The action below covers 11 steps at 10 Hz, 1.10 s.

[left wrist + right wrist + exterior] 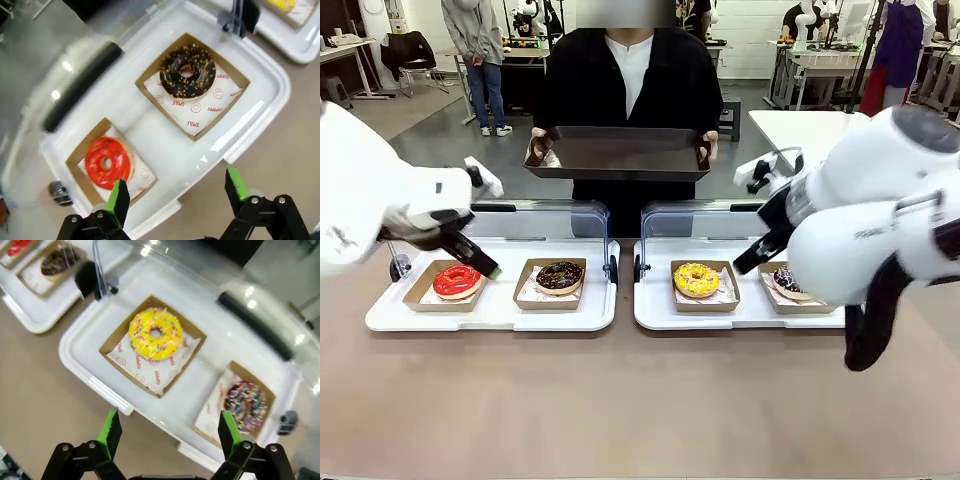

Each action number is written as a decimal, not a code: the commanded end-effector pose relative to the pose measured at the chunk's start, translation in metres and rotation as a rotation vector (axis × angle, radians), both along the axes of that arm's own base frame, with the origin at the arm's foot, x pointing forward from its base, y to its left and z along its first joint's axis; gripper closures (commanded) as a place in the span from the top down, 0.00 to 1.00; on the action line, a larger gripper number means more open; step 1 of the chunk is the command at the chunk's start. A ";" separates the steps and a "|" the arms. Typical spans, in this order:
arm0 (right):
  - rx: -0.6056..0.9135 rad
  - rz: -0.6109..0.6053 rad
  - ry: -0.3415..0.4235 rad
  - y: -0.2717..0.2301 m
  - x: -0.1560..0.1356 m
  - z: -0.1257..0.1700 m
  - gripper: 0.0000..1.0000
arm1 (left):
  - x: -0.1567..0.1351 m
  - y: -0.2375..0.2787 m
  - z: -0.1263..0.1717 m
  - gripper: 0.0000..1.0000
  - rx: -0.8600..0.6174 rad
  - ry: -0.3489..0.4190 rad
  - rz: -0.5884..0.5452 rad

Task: Provide the desired donut to the person.
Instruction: Pick up and lift the Paper togo box containing the Donut pointed at by the person.

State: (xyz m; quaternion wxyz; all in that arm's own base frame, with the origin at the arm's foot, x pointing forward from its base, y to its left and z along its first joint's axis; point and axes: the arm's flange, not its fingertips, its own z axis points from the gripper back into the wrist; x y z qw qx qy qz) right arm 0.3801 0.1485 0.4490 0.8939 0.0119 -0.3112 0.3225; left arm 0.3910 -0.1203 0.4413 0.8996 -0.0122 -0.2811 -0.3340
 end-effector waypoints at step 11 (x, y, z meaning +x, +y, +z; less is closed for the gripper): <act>-0.050 0.025 0.043 -0.079 -0.086 0.118 1.00 | -0.040 0.071 0.143 1.00 -0.023 0.004 -0.017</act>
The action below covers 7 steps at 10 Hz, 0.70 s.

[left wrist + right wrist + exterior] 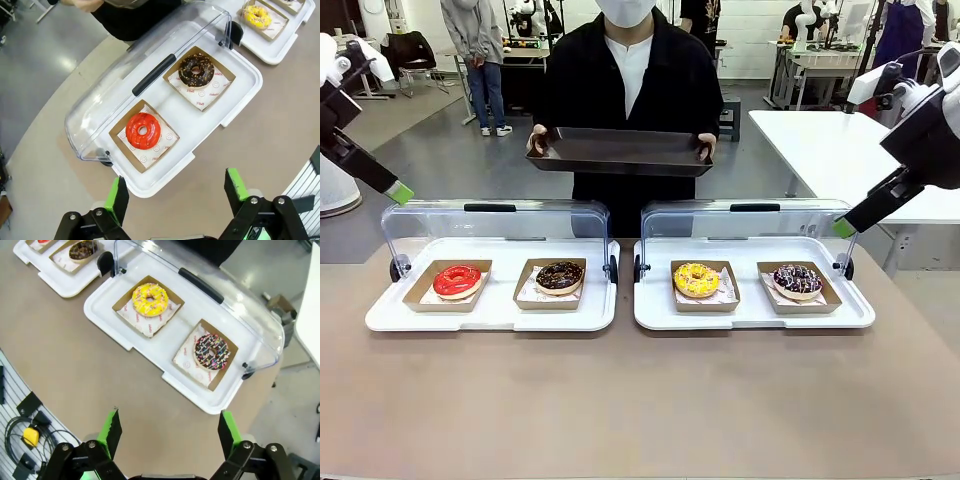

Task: Provide the desired donut to the person.
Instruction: Pick up and lift the Paper togo box containing the Donut pointed at by the person.

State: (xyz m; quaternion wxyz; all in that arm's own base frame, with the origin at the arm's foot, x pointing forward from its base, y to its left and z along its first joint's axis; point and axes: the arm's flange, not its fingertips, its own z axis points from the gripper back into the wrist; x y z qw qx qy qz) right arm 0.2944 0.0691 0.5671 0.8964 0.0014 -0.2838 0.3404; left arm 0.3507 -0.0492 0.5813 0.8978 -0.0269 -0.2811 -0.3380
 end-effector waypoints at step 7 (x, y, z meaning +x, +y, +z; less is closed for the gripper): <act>0.805 0.580 0.030 -0.113 0.051 0.045 1.00 | 0.044 0.073 0.029 1.00 -0.598 -0.030 -0.462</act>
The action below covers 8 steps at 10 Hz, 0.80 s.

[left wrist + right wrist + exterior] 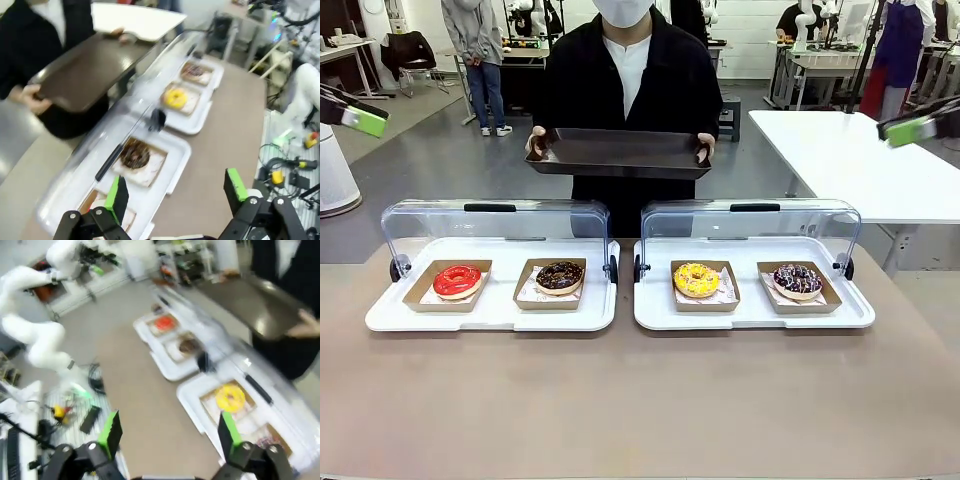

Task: Provide the desired donut to the person.
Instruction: Pick up and lift the Paper togo box containing the Donut pointed at by the person.

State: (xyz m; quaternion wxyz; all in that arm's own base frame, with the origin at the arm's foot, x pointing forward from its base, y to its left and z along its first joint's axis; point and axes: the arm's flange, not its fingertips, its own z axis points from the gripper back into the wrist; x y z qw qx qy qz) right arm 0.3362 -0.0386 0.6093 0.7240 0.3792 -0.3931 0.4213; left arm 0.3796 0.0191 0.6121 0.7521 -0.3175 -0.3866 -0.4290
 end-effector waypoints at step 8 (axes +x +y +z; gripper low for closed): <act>0.089 0.128 0.019 -0.035 0.030 -0.009 1.00 | 0.016 0.029 0.009 1.00 -0.111 -0.069 -0.068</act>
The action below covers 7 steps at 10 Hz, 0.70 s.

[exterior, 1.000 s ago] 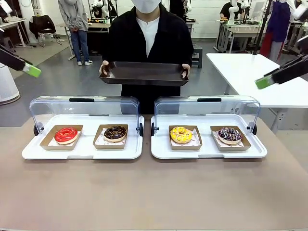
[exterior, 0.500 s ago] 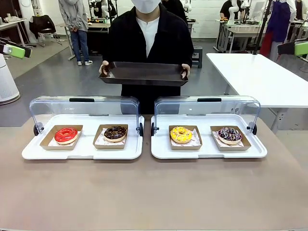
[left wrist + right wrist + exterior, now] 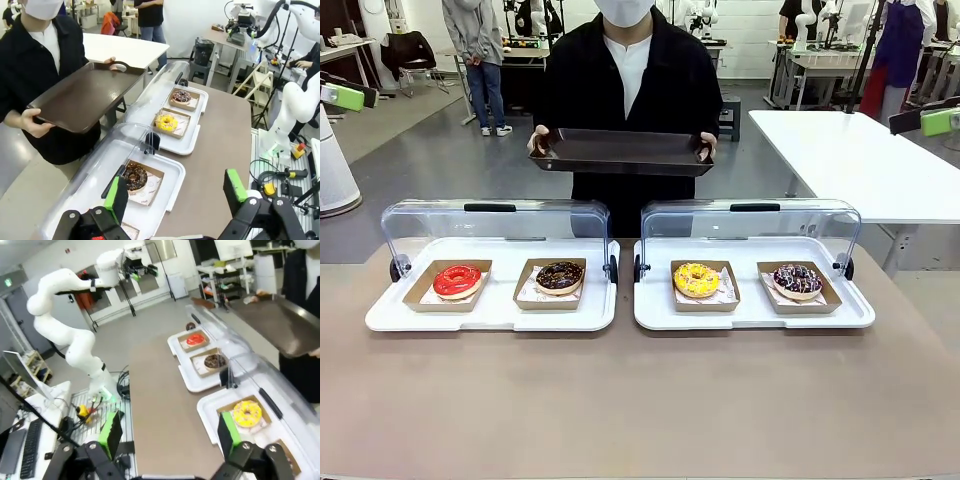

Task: Provide the desired donut to the person.
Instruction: Pick up and lift the Paper togo box containing the Donut pointed at by the person.

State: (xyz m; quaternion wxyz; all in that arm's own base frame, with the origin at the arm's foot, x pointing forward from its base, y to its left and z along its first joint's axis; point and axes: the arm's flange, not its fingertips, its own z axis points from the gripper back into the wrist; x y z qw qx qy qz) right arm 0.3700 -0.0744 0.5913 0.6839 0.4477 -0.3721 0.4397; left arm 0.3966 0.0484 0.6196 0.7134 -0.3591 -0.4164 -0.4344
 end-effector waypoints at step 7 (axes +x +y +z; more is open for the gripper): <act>-0.049 -0.015 0.009 0.003 -0.003 0.005 1.00 | -0.007 0.021 -0.009 1.00 0.134 -0.016 -0.038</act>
